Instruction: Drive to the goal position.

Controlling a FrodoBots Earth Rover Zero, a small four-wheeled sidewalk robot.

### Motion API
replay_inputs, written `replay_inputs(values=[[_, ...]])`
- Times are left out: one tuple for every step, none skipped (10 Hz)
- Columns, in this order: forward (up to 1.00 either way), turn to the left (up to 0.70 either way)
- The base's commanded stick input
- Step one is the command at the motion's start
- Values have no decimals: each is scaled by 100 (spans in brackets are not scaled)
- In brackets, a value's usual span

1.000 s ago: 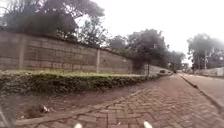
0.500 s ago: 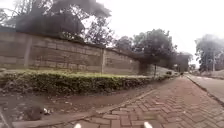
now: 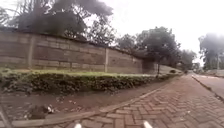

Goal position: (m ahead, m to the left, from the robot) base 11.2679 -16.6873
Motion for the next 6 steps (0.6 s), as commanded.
replay_inputs(values=[[0,-50],[0,-50],[0,-50],[0,-50],[0,-50],[0,-50]])
